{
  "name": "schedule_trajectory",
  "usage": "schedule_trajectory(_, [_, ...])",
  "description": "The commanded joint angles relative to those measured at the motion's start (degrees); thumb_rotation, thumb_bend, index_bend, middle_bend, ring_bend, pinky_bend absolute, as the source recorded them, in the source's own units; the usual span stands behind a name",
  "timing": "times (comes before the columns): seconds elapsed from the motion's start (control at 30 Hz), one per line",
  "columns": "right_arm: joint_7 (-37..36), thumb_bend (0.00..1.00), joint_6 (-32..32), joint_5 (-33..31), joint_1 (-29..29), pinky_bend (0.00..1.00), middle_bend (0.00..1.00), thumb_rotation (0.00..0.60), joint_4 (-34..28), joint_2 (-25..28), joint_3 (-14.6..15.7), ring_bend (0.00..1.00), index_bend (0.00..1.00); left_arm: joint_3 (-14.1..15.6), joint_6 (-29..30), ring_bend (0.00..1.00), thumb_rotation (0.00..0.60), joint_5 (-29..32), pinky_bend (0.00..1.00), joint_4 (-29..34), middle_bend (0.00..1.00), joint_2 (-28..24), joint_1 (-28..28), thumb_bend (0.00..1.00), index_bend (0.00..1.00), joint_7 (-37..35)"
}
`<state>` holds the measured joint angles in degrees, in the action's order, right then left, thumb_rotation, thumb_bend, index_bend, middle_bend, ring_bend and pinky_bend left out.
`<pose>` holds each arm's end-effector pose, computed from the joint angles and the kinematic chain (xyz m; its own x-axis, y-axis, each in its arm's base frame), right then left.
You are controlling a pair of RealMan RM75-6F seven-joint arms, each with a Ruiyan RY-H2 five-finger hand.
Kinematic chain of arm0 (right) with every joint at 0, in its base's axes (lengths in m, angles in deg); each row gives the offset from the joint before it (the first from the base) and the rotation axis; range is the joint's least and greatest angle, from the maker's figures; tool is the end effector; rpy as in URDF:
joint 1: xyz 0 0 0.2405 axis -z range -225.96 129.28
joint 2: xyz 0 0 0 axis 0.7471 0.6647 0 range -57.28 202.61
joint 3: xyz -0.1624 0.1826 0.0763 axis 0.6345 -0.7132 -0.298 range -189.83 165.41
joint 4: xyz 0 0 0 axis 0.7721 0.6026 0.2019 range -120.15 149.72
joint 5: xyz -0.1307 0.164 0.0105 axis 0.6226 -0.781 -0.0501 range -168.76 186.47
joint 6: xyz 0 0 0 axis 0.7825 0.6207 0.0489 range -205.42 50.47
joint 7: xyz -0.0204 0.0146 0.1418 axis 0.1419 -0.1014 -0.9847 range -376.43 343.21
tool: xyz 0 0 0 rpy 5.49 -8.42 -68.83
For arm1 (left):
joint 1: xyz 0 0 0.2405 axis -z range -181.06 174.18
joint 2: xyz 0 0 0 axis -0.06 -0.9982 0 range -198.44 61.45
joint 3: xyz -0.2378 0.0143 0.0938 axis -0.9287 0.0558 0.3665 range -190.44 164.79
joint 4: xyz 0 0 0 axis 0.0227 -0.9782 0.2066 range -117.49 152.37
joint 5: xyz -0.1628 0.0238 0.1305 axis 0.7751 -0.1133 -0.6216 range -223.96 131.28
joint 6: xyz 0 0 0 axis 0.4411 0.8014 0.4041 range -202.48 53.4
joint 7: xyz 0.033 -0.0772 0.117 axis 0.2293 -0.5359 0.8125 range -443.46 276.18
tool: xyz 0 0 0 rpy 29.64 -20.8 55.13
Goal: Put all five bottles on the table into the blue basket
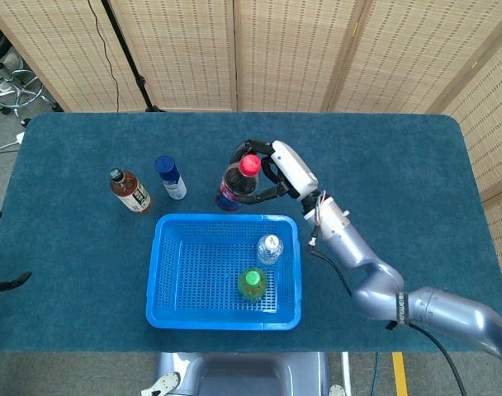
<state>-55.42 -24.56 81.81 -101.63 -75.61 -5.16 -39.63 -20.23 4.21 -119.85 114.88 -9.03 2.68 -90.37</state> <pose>-0.0072 -0.4014 0.0929 -0.3874 -0.4387 0.8109 -0.6928 -0.4418 -0.5700 -0.3214 0.2008 0.1840 0.2360 0.0046 0.9717 0.9575 0.1697 -0.2334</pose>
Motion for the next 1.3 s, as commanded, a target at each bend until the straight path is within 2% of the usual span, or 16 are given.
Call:
schedule_trajectory(0.03, [0.4, 0.45, 1.32, 3.15, 2.08, 0.86, 0.65, 0.6, -3.52, 2.13, 2.0, 0.65, 0.62, 0.09, 0.21, 0.0, 0.6, -0.15, 0.0, 0.12, 0.0, 0.06, -0.09, 0.04, 0.0, 0.13])
schedule_trajectory(0.2, [0.94, 0.45, 1.46, 5.76, 2.39, 0.84, 0.65, 0.6, -5.57, 2.02, 4.32, 0.65, 0.62, 0.22, 0.39, 0.0, 0.6, -0.37, 0.0, 0.24, 0.0, 0.18, -0.12, 0.04, 0.0, 0.44])
schedule_trajectory(0.37, [4.19, 0.45, 0.7, 6.69, 1.43, 0.8, 0.66, 0.6, -5.86, -0.33, 6.63, 0.63, 0.63, 0.32, 0.49, 0.0, 0.6, -0.62, 0.0, 0.3, 0.0, 0.2, -0.14, 0.04, 0.0, 0.35])
schedule_trajectory(0.67, [12.2, 0.44, -0.68, 3.85, -1.66, 0.7, 0.65, 0.6, 1.26, -8.97, 8.47, 0.52, 0.64, 0.49, 0.48, 0.0, 0.6, -1.22, 0.0, 0.12, 0.0, -0.44, -0.35, 0.04, 0.0, -1.42])
schedule_trajectory(0.77, [12.76, 0.37, -2.35, 3.71, -2.26, 0.53, 0.54, 0.6, 3.87, -10.1, 9.63, 0.37, 0.61, 0.47, 0.2, 0.0, 0.6, -1.12, 0.0, -0.1, 0.0, -0.64, -0.32, 0.04, 0.0, -1.99])
schedule_trajectory(0.8, [12.58, 0.33, -2.53, 4.17, -2.33, 0.43, 0.46, 0.6, 4.26, -10.16, 9.94, 0.28, 0.58, 0.45, 0.1, 0.0, 0.6, -1.03, 0.0, -0.16, 0.0, -0.65, -0.29, 0.04, 0.0, -2.08])
schedule_trajectory(0.93, [10.33, 0.26, -3.29, 7.93, -2.64, 0.19, 0.22, 0.6, 5.84, -9.47, 11.81, 0.05, 0.46, 0.41, -0.41, 0.0, 0.6, -0.88, 0.0, -0.32, 0.0, -0.72, -0.09, 0.04, 0.0, -2.47])
schedule_trajectory(1.03, [9.38, 0.23, -2.4, 10.43, -2.59, 0.1, 0.09, 0.6, 7.3, -9.21, 12.84, 0.0, 0.35, 0.54, -0.68, 0.0, 0.6, -1.0, 0.0, -0.26, 0.0, -0.78, 0.04, 0.04, 0.0, -2.4])
schedule_trajectory(1.1, [8.71, 0.22, -1.53, 11.09, -2.38, 0.08, 0.05, 0.6, 7.35, -9.08, 12.93, 0.0, 0.3, 0.56, -0.63, 0.0, 0.6, -1.01, 0.0, -0.23, 0.0, -0.79, 0.01, 0.04, 0.0, -2.42])
schedule_trajectory(1.3, [10.9, 0.2, 1.04, 11.38, -1.31, 0.03, 0.0, 0.6, 4.2, -6.26, 12.28, 0.0, 0.15, 0.66, -0.65, 0.0, 0.6, -1.17, 0.0, -0.21, 0.0, -0.7, 0.09, 0.04, 0.0, -2.25])
